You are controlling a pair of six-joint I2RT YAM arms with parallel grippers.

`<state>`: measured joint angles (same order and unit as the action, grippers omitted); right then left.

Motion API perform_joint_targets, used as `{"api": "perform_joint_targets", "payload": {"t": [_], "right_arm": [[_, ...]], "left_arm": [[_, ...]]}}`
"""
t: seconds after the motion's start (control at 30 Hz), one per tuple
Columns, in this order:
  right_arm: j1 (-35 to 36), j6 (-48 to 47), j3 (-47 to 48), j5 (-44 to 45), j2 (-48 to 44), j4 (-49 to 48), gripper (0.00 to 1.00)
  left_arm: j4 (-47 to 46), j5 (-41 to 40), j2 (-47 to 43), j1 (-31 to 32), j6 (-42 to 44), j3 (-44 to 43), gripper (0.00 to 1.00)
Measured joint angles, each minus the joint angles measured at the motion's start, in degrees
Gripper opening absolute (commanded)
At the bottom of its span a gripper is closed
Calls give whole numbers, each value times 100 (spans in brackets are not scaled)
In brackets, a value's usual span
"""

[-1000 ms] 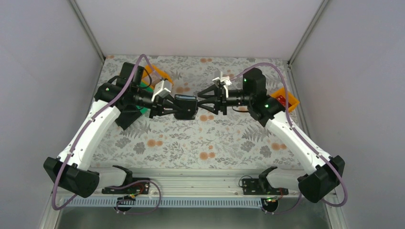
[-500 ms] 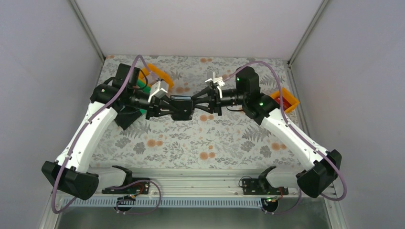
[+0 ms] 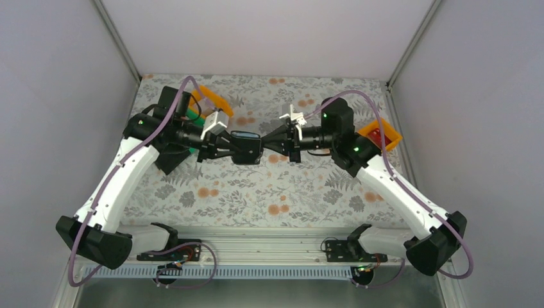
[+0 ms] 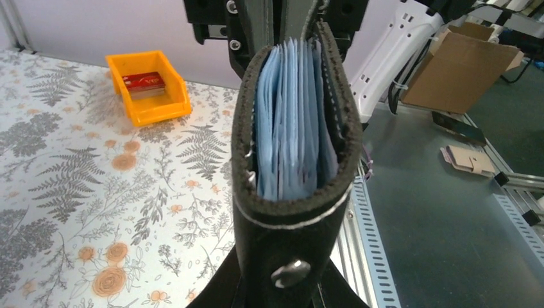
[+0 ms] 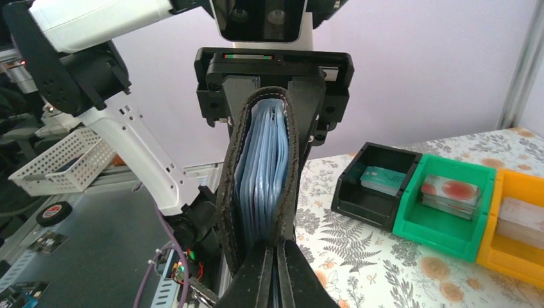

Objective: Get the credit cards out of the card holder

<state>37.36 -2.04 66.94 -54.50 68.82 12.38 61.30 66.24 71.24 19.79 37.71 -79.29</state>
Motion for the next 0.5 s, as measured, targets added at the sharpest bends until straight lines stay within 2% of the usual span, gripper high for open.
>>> {"api": "perform_joint_targets", "payload": {"t": [0.03,0.1,0.2,0.27,0.3,0.4,0.5], "right_arm": [[0,0,-33,70,-46,-9,34],[2,46,-66,271,-114,9,57],[4,127,-79,1058,-181,79,76],[7,304,-129,1746,-238,90,88],[50,444,-153,2046,-267,94,97],[238,909,-188,2791,-332,28,99],[516,1246,-225,3289,-315,-214,99]], "left_arm": [[-61,-28,0,15,-85,2,2],[-238,-138,0,46,-284,2,2],[-485,-509,0,74,-682,-31,2],[-699,-1102,4,98,-1045,-133,2],[-846,-1447,28,98,-1200,-197,2],[-1255,-2382,146,92,-1613,-337,2],[-1475,-2944,278,87,-1882,-365,2]]}}
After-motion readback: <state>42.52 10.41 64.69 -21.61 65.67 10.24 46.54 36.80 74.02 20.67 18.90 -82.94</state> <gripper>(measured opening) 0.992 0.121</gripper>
